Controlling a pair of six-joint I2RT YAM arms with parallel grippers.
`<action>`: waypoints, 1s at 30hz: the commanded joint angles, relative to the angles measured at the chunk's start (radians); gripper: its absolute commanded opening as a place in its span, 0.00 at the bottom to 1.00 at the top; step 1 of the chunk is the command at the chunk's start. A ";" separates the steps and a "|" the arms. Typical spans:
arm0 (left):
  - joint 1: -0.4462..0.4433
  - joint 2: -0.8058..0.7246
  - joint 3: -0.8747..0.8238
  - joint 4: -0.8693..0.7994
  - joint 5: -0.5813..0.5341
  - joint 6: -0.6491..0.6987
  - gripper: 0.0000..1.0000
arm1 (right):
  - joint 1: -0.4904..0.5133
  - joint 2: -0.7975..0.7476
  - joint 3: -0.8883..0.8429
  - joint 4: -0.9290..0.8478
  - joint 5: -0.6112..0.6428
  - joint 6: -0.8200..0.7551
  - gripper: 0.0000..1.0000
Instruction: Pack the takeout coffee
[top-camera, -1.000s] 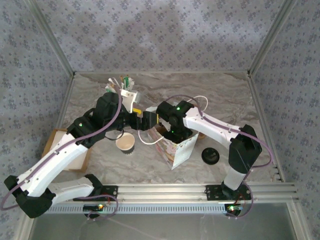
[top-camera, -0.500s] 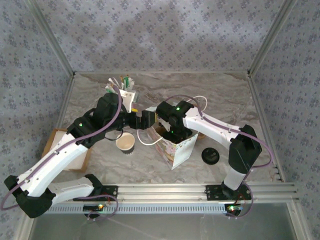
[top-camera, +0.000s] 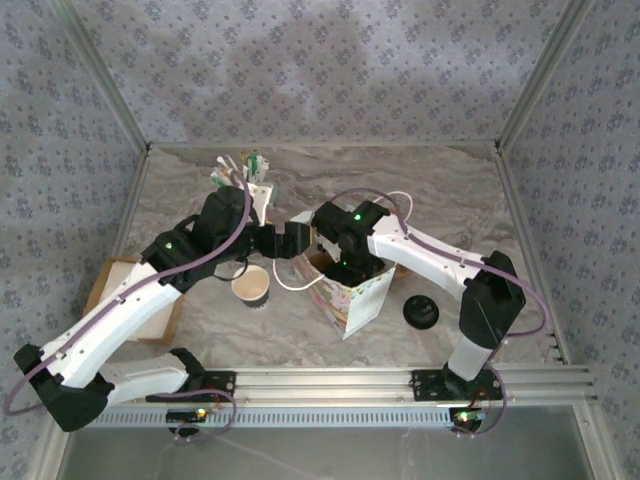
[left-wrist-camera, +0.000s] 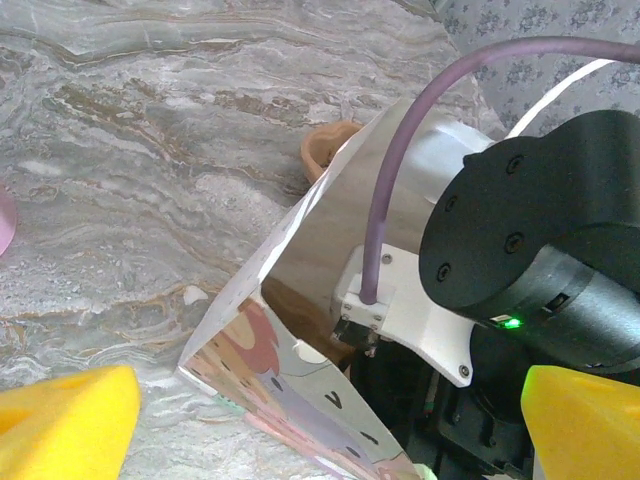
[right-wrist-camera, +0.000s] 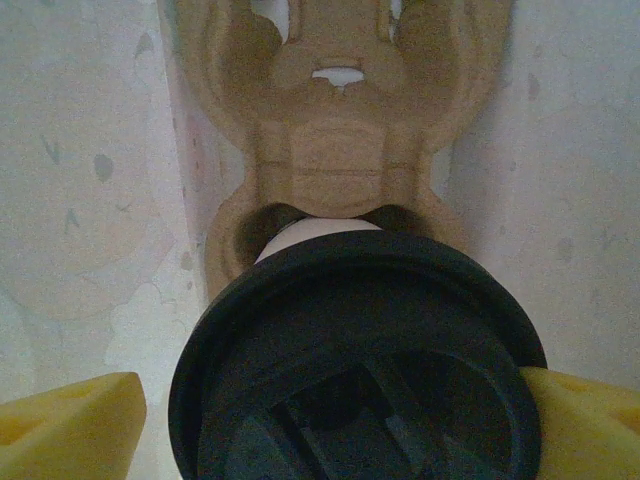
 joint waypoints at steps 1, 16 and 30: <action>-0.005 -0.003 -0.007 -0.005 -0.017 -0.008 0.98 | 0.008 -0.033 0.036 -0.032 0.000 0.018 0.95; -0.002 0.003 -0.016 -0.001 -0.020 -0.010 0.98 | 0.011 -0.069 0.052 -0.041 0.001 0.024 0.97; -0.003 0.018 -0.032 0.006 0.008 -0.012 0.96 | -0.003 -0.040 0.038 -0.039 -0.016 0.048 0.96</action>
